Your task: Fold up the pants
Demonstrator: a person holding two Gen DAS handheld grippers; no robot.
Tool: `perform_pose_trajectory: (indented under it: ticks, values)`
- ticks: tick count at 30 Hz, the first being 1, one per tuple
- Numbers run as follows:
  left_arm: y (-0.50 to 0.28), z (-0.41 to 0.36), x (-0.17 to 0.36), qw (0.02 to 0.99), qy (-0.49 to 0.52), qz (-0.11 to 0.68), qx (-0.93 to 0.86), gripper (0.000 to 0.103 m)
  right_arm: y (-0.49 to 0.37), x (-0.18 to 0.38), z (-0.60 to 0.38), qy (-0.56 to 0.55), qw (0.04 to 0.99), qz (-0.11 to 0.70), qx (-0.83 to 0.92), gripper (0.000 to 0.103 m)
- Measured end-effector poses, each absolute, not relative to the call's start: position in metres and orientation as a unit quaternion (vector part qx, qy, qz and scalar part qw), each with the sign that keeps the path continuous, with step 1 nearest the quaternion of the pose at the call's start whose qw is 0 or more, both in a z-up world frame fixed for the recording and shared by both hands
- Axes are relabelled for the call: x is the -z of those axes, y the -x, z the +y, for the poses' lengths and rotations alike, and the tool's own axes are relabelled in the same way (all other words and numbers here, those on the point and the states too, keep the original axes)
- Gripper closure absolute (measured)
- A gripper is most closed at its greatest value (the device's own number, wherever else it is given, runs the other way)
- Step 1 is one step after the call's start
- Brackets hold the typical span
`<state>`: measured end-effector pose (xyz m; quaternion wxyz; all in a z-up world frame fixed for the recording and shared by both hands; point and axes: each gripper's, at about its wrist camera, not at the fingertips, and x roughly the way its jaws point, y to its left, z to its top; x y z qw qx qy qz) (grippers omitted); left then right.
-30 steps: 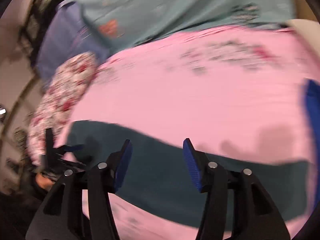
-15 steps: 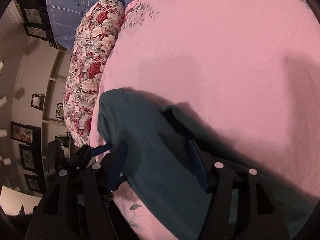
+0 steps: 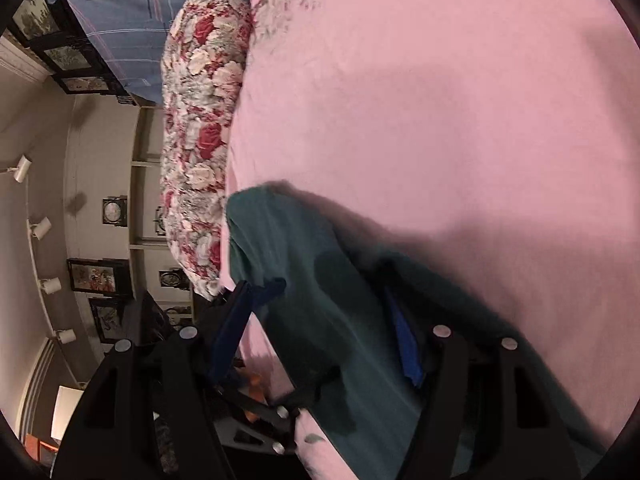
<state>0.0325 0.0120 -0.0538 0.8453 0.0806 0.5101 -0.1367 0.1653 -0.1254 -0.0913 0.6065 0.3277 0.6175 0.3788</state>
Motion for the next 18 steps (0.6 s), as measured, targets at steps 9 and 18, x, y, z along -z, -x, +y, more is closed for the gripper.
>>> perform_pose_trajectory:
  ticks: [9, 18]
  values:
    - [-0.035, 0.011, 0.059, 0.848, -0.077, 0.507, 0.137, 0.004, -0.183, 0.079, -0.175, -0.409, 0.683, 0.495, -0.348, 0.038]
    - [-0.027, 0.013, 0.057, 0.85, -0.074, 0.502, 0.142, 0.004, -0.156, 0.085, -0.152, -0.316, 0.629, 0.615, -0.355, 0.038]
